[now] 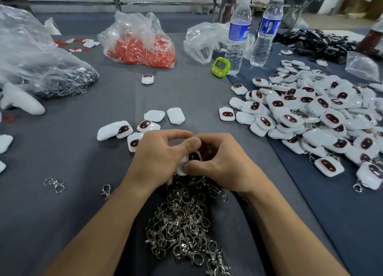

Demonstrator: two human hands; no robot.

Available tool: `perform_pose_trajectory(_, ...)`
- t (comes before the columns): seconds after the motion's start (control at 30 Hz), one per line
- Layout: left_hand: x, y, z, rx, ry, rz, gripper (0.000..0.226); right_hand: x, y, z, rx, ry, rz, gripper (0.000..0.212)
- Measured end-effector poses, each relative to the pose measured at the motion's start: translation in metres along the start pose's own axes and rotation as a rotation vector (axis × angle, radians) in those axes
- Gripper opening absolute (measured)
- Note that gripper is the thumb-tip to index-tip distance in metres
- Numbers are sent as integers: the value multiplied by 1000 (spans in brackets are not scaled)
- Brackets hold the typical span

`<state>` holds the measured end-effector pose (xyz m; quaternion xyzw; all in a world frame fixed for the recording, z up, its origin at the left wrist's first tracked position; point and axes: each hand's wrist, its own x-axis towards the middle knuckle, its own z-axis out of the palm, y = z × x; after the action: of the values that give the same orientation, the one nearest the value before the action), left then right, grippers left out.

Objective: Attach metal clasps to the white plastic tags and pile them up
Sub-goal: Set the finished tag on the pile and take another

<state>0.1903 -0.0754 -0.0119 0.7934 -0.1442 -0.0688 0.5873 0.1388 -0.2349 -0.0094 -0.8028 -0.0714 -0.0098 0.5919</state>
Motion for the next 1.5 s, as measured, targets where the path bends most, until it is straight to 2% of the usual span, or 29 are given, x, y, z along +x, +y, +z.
perform_pose_trajectory(0.1,0,0,2,-15,136,76,14,0,2,2,63,46,12,20)
perform_pose_trajectory(0.2,5,-3,-7,-29,261,71,14,0,7,-2,-29,251,77,18)
perform_pose_trajectory(0.27,8,-7,-17,53,272,83,16,1,7,-7,128,393,156,19)
perform_pose_trajectory(0.33,9,-11,-24,201,211,114,19,3,6,-8,375,476,219,19)
perform_pose_trajectory(0.4,8,-13,-26,314,106,159,14,6,5,-5,472,505,232,22)
perform_pose_trajectory(0.5,7,-10,-30,392,-146,167,11,9,4,-2,558,524,233,21)
perform_pose_trajectory(0.57,7,-7,-31,504,-293,171,17,10,5,-2,573,528,242,19)
perform_pose_trajectory(0.67,7,-4,-31,548,-351,164,19,10,6,-4,594,487,240,20)
perform_pose_trajectory(0.77,4,-7,-27,487,-284,151,15,8,4,-4,589,465,249,20)
perform_pose_trajectory(0.87,1,-9,-19,333,-85,124,12,7,-1,-1,585,452,271,17)
perform_pose_trajectory(0.93,-1,-9,-12,204,26,78,12,6,-4,3,615,428,264,27)
perform_pose_trajectory(1.0,-1,-9,-8,103,75,46,14,4,-5,6,572,390,248,32)
perform_pose_trajectory(1.07,-1,-9,-5,57,84,40,15,3,-4,8,458,348,229,27)
perform_pose_trajectory(1.27,1,-6,-6,183,143,186,13,7,1,15,-59,377,232,11)
perform_pose_trajectory(1.37,1,-5,-7,184,133,208,16,9,2,17,-133,417,209,13)
perform_pose_trajectory(1.5,0,-5,-4,97,128,177,25,11,3,18,-87,432,213,17)
